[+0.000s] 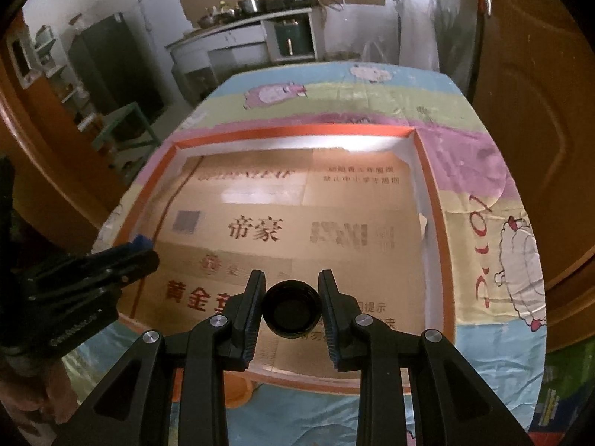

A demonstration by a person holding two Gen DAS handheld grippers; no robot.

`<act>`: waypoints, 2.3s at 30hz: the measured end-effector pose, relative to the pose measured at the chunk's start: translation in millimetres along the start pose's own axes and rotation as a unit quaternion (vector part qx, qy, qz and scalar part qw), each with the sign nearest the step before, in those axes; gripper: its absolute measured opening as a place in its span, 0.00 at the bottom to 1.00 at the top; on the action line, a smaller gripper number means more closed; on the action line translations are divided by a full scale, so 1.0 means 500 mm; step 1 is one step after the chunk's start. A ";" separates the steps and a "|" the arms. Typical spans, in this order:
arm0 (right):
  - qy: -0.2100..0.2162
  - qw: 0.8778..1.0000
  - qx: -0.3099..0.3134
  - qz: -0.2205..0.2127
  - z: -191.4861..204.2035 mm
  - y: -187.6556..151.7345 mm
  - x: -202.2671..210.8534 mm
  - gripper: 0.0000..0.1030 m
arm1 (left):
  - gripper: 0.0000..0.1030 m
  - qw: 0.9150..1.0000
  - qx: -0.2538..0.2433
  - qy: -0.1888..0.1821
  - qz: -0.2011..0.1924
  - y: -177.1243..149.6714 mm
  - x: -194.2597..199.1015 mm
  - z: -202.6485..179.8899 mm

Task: Organize rigid objects
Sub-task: 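Carry the blue cap in the left tool while the right tool carries the black cap over the tray, then open the left tool to drop the blue cap while the right tool releases the black cap, then withdraw both open tools from the tray back toward the items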

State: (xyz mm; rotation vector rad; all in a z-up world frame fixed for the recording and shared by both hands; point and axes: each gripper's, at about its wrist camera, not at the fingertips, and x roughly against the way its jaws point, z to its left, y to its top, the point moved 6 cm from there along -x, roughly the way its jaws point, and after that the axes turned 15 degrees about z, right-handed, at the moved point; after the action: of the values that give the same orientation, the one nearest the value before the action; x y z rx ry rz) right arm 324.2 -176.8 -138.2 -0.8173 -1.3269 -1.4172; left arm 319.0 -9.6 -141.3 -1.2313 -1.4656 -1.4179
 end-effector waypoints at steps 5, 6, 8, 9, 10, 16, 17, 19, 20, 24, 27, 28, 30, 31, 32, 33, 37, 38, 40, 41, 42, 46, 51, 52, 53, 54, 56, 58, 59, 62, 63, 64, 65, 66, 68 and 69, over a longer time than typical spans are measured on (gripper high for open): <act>-0.014 1.000 -0.006 0.014 -0.009 0.002 -0.024 0.29 | 0.30 1.000 -0.003 0.007 0.011 -0.003 -0.020 0.002; -0.016 1.000 -0.006 0.016 -0.010 0.002 -0.028 0.29 | 0.30 1.000 -0.003 0.008 0.012 -0.004 -0.024 0.002; -0.021 1.000 -0.006 0.019 -0.010 -0.001 -0.034 0.29 | 0.30 1.000 -0.003 0.008 0.014 -0.006 -0.030 0.003; -0.023 1.000 -0.007 0.020 -0.011 -0.002 -0.036 0.29 | 0.30 1.000 -0.003 0.007 0.014 -0.007 -0.031 0.004; -0.025 0.999 -0.007 0.020 -0.012 -0.004 -0.039 0.29 | 0.30 1.000 -0.003 0.006 0.013 -0.008 -0.032 0.004; -0.029 0.999 -0.009 0.021 -0.014 -0.010 -0.049 0.29 | 0.30 1.000 -0.005 0.008 0.008 -0.009 -0.041 0.004; -0.029 0.999 -0.008 0.021 -0.014 -0.012 -0.051 0.29 | 0.30 1.000 -0.007 0.010 0.006 -0.010 -0.041 0.003; -0.030 0.999 -0.009 0.021 -0.014 -0.013 -0.055 0.29 | 0.30 1.000 -0.012 0.013 0.001 -0.011 -0.041 0.001; -0.031 0.999 -0.009 0.021 -0.015 -0.014 -0.057 0.29 | 0.30 1.000 -0.014 0.013 0.000 -0.011 -0.042 0.001; -0.035 0.999 -0.008 0.018 -0.016 -0.014 -0.058 0.29 | 0.30 1.000 -0.017 0.018 -0.012 -0.012 -0.045 0.001; -0.038 0.999 -0.006 0.016 -0.014 -0.016 -0.059 0.30 | 0.30 0.999 -0.031 0.032 -0.019 -0.016 -0.048 -0.007; -0.040 0.999 -0.005 0.013 -0.014 -0.017 -0.059 0.30 | 0.30 0.998 -0.037 0.038 -0.020 -0.017 -0.048 -0.010; -0.040 0.999 -0.005 0.010 -0.012 -0.016 -0.060 0.30 | 0.32 0.998 -0.042 0.046 -0.023 -0.018 -0.048 -0.014; -0.040 0.999 -0.006 0.009 -0.013 -0.016 -0.059 0.30 | 0.33 0.998 -0.042 0.044 -0.024 -0.018 -0.048 -0.014; -0.039 0.999 -0.007 0.007 -0.013 -0.017 -0.059 0.30 | 0.35 0.998 -0.044 0.040 -0.024 -0.018 -0.048 -0.015; -0.038 0.999 -0.007 0.007 -0.014 -0.017 -0.058 0.30 | 0.37 0.998 -0.046 0.037 -0.024 -0.018 -0.048 -0.015; -0.037 0.999 -0.008 0.000 -0.014 -0.019 -0.052 0.30 | 0.43 0.998 -0.047 0.024 -0.021 -0.022 -0.044 -0.016; -0.036 0.999 -0.007 -0.003 -0.013 -0.019 -0.050 0.30 | 0.45 0.999 -0.043 0.018 -0.020 -0.023 -0.041 -0.016; -0.034 0.999 -0.007 -0.008 -0.012 -0.021 -0.045 0.31 | 0.51 0.999 -0.040 0.012 -0.020 -0.024 -0.038 -0.016; -0.033 0.999 -0.007 -0.012 -0.011 -0.022 -0.041 0.31 | 0.52 0.999 -0.038 0.011 -0.025 -0.025 -0.033 -0.014; -0.034 0.999 -0.005 -0.016 -0.008 -0.023 -0.036 0.32 | 0.53 0.999 -0.037 0.011 -0.028 -0.026 -0.029 -0.013; -0.041 0.999 0.004 -0.030 0.000 -0.028 -0.017 0.33 | 0.62 0.998 -0.042 -0.002 -0.053 -0.033 0.004 -0.013; -0.027 0.998 0.001 -0.058 0.009 -0.047 0.032 0.34 | 0.65 0.995 -0.057 -0.013 -0.078 -0.057 0.055 -0.018; -0.022 0.998 0.000 -0.066 0.013 -0.053 0.045 0.34 | 0.65 0.995 -0.056 -0.011 -0.086 -0.064 0.065 -0.017; -0.020 0.997 0.000 -0.071 0.016 -0.060 0.054 0.34 | 0.65 0.994 -0.052 -0.001 -0.098 -0.074 0.080 -0.015; -0.017 0.997 0.001 -0.081 0.022 -0.070 0.069 0.34 | 0.65 0.993 -0.049 0.007 -0.106 -0.080 0.088 -0.014; -0.016 0.995 0.003 -0.098 0.036 -0.098 0.101 0.34 | 0.65 0.991 -0.037 0.025 -0.125 -0.101 0.112 -0.006; -0.019 0.993 0.007 -0.113 0.050 -0.127 0.127 0.34 | 0.65 0.988 -0.031 0.027 -0.148 -0.123 0.136 -0.002; -0.020 0.993 0.010 -0.119 0.056 -0.143 0.139 0.34 | 0.65 0.987 -0.029 0.025 -0.156 -0.133 0.146 0.000; -0.020 0.991 0.013 -0.133 0.073 -0.190 0.167 0.35 | 0.65 0.986 -0.028 0.012 -0.166 -0.167 0.168 0.000; -0.021 0.990 0.013 -0.136 0.077 -0.204 0.173 0.36 | 0.65 0.986 -0.029 0.009 -0.165 -0.178 0.171 -0.001; -0.022 0.990 0.011 -0.139 0.080 -0.220 0.178 0.37 | 0.65 0.986 -0.030 0.009 -0.165 -0.187 0.173 -0.004; -0.021 0.990 0.008 -0.142 0.084 -0.236 0.183 0.38 | 0.65 0.986 -0.032 0.009 -0.166 -0.199 0.176 -0.008; -0.020 0.989 0.006 -0.143 0.087 -0.249 0.186 0.38 | 0.65 0.986 -0.034 0.012 -0.166 -0.209 0.178 -0.010; -0.020 0.989 0.002 -0.146 0.093 -0.274 0.191 0.38 | 0.64 0.985 -0.035 0.016 -0.170 -0.226 0.183 -0.014; -0.023 0.989 0.002 -0.146 0.096 -0.286 0.194 0.38 | 0.64 0.984 -0.034 0.016 -0.174 -0.235 0.188 -0.015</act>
State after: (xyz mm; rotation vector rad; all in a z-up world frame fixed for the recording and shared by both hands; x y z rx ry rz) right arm 154.3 -163.2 -82.8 -0.6753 -1.5312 -1.6304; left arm 180.9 4.5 -83.1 -1.0212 -1.6812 -1.7197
